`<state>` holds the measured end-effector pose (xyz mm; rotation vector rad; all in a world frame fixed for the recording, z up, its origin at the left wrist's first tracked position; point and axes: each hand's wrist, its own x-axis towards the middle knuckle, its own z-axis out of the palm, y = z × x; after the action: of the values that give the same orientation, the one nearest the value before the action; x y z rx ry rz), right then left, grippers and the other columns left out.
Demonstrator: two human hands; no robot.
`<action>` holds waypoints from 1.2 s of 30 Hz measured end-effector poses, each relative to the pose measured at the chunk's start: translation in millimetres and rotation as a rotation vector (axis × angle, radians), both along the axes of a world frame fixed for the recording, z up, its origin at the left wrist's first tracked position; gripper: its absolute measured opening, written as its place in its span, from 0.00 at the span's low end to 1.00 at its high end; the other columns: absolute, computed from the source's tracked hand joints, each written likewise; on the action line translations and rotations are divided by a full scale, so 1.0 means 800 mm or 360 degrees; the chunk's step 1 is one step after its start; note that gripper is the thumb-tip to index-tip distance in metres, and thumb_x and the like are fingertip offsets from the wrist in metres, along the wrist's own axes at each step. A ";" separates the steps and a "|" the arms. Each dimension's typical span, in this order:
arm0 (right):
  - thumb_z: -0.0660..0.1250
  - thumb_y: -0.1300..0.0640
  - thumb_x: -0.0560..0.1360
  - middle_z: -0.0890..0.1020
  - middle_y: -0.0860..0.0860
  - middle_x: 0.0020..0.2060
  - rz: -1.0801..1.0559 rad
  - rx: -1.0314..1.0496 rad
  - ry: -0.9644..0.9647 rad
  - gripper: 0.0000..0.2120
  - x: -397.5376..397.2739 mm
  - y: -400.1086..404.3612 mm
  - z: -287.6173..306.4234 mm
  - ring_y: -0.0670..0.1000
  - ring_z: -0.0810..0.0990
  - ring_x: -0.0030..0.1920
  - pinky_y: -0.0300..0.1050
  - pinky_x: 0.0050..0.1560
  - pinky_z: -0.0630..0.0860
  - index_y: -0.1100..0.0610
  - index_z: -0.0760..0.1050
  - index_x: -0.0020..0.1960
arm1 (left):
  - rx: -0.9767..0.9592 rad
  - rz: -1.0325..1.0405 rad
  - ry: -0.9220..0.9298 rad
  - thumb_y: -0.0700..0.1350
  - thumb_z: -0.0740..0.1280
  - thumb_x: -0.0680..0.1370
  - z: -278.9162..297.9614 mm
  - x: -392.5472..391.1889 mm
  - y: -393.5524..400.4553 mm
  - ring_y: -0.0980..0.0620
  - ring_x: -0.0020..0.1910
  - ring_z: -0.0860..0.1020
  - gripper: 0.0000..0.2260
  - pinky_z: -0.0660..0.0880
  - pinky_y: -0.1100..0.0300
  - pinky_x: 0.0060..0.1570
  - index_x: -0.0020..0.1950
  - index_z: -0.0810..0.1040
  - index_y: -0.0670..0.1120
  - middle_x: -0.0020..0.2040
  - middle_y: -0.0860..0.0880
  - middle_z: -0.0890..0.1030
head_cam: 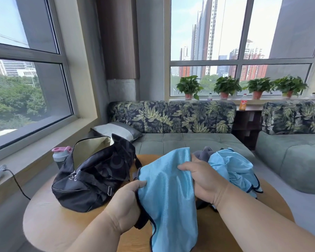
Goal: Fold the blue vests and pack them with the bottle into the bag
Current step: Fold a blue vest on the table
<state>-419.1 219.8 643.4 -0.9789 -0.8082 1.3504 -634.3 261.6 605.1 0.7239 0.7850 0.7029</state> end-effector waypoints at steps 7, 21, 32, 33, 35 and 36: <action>0.59 0.72 0.83 0.84 0.64 0.60 0.0054 -0.0097 -0.0266 0.18 0.015 -0.016 -0.015 0.64 0.84 0.61 0.58 0.60 0.82 0.62 0.75 0.70 | 0.0470 0.0503 0.0427 0.47 0.74 0.73 0.013 -0.007 0.009 0.44 0.64 0.80 0.46 0.79 0.42 0.63 0.82 0.51 0.69 0.75 0.49 0.73; 0.65 0.63 0.84 0.87 0.55 0.57 -0.0390 0.0059 -0.0563 0.18 0.043 -0.027 -0.010 0.53 0.86 0.55 0.54 0.64 0.80 0.45 0.79 0.68 | 0.0809 0.0352 0.0374 0.40 0.70 0.82 0.026 -0.011 0.024 0.48 0.48 0.87 0.11 0.82 0.52 0.48 0.58 0.88 0.54 0.52 0.46 0.88; 0.66 0.67 0.83 0.88 0.52 0.54 0.0012 -0.0050 -0.1293 0.14 0.079 -0.001 0.034 0.45 0.86 0.55 0.39 0.61 0.77 0.56 0.83 0.64 | 0.1661 -0.0035 0.1407 0.42 0.76 0.78 0.067 -0.027 0.082 0.53 0.22 0.71 0.18 0.68 0.64 0.23 0.63 0.80 0.59 0.29 0.50 0.80; 0.67 0.65 0.82 0.88 0.51 0.55 0.0044 -0.0067 -0.1418 0.14 0.081 0.004 0.038 0.46 0.86 0.57 0.42 0.66 0.77 0.53 0.84 0.64 | 0.1753 -0.0078 0.1532 0.43 0.77 0.78 0.072 -0.025 0.085 0.52 0.24 0.75 0.18 0.71 0.63 0.25 0.64 0.80 0.60 0.32 0.51 0.82; 0.70 0.59 0.80 0.88 0.49 0.54 0.0076 -0.0089 -0.1691 0.13 0.085 0.016 0.044 0.51 0.86 0.58 0.51 0.70 0.76 0.46 0.85 0.61 | 0.1978 -0.0116 0.1809 0.48 0.78 0.75 0.078 -0.022 0.098 0.55 0.40 0.84 0.19 0.77 0.65 0.38 0.65 0.83 0.60 0.45 0.55 0.88; 0.71 0.56 0.79 0.89 0.47 0.52 0.0106 -0.0094 -0.1821 0.13 0.086 0.023 0.049 0.50 0.86 0.57 0.51 0.69 0.76 0.43 0.85 0.60 | 0.2080 -0.0117 0.1911 0.49 0.78 0.74 0.079 -0.020 0.106 0.57 0.47 0.84 0.19 0.77 0.65 0.45 0.64 0.84 0.59 0.49 0.57 0.87</action>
<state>-350.5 238.3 682.8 -1.8070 -1.6439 0.7735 -650.5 346.3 668.5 2.4821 1.3177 0.6186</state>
